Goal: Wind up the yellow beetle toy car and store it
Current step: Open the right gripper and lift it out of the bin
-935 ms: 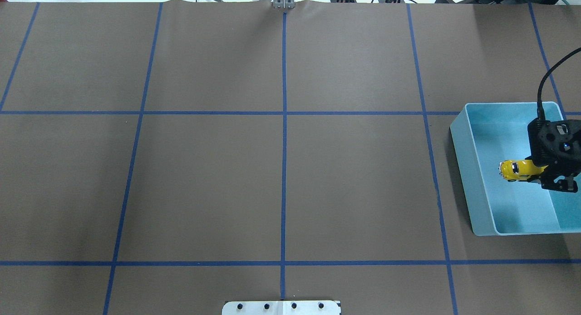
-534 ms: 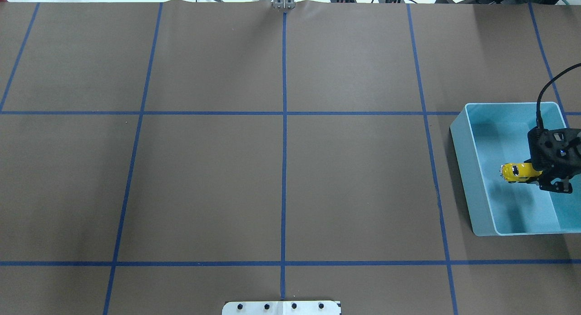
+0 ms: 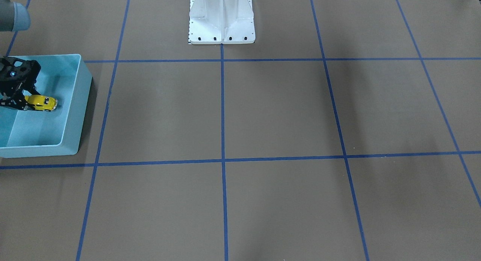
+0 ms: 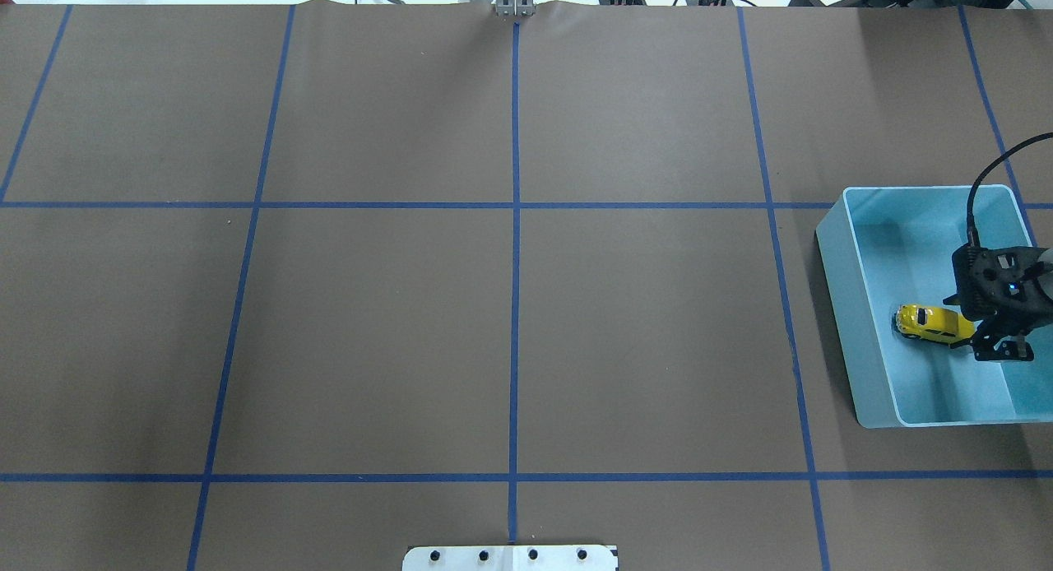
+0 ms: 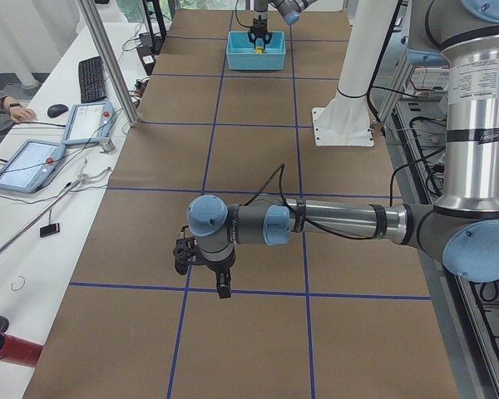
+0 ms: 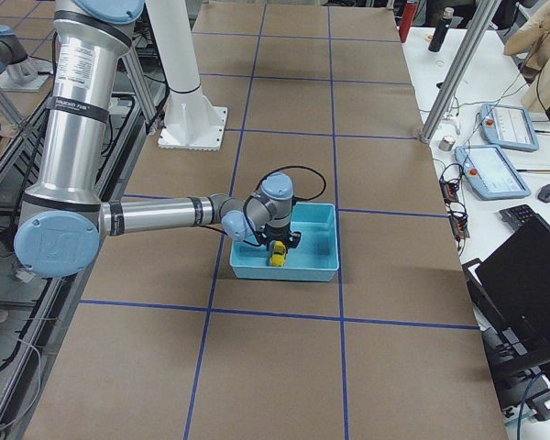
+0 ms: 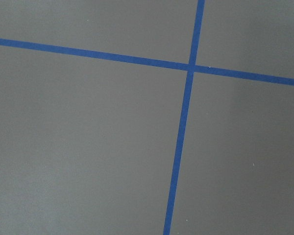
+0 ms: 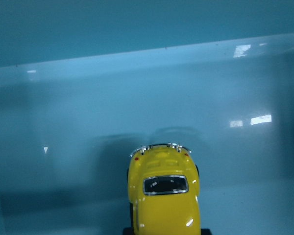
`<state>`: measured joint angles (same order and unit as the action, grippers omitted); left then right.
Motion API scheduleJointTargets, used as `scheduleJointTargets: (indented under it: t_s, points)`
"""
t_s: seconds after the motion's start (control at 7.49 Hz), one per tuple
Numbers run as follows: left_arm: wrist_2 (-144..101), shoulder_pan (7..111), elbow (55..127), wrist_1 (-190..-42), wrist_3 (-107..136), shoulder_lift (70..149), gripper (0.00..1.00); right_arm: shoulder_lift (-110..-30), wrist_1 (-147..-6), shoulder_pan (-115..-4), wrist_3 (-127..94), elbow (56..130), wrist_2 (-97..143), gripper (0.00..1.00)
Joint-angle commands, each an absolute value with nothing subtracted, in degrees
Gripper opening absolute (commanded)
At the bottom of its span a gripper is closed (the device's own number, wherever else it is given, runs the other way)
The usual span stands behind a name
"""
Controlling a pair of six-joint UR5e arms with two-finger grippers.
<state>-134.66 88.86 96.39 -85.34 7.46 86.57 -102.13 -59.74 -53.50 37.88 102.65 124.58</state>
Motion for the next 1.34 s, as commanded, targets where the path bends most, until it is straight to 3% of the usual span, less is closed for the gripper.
scheduleJointTargets:
  t_s: [0.0, 0.53, 0.67, 0.94, 1.2]
  points:
    - [-134.65, 88.86, 96.33, -85.34, 7.38, 86.66, 1.0, -102.56, -60.11, -57.71, 38.06, 103.8, 130.31, 1.0]
    - [-134.74, 88.77, 96.07, -85.52, 7.47, 86.84, 1.0, -105.64, -72.02, -88.24, 38.85, 102.49, 141.69, 1.0]
    - [-134.65, 88.77, 95.89, -85.69, 7.3, 86.66, 1.0, -103.47, -85.3, -94.86, 38.59, 102.13, 141.59, 1.0]
    - [-135.09, 88.77, 94.41, -86.04, 7.47, 86.31, 1.0, -93.03, -109.5, -98.26, 26.89, 102.13, 136.53, 1.0]
    - [-135.18, 88.68, 93.08, -85.96, 7.47, 87.1, 1.0, -91.32, -110.12, -98.17, 21.03, 101.7, 133.43, 1.0]
